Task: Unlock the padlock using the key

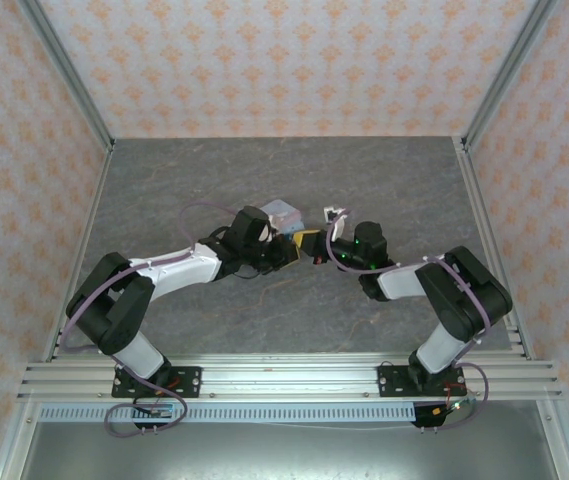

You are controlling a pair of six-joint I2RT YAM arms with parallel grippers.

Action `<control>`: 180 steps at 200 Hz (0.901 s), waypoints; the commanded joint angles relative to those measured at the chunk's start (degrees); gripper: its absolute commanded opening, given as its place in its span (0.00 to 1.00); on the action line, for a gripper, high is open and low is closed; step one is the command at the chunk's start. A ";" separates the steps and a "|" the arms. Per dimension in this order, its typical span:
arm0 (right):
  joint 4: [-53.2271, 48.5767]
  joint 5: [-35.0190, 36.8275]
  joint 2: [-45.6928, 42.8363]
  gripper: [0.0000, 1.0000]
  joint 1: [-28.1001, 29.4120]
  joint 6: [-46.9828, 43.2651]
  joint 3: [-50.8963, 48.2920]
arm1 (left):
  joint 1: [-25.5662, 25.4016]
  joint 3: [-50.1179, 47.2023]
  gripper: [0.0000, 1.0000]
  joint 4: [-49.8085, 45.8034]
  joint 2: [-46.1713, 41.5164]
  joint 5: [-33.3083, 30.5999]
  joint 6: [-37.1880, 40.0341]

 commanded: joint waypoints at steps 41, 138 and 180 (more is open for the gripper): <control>3.70 0.21 1.65 0.00 0.26 -1.31 -1.77 | 1.11 -2.60 0.16 -2.17 -3.98 -0.51 0.51; 4.01 2.11 1.41 0.00 2.23 3.93 -4.05 | 4.20 -18.38 0.60 9.36 -20.72 -9.92 -13.06; 4.41 5.90 2.31 0.00 6.00 6.18 -5.67 | -0.01 -24.04 0.64 15.38 -23.72 -18.00 -18.65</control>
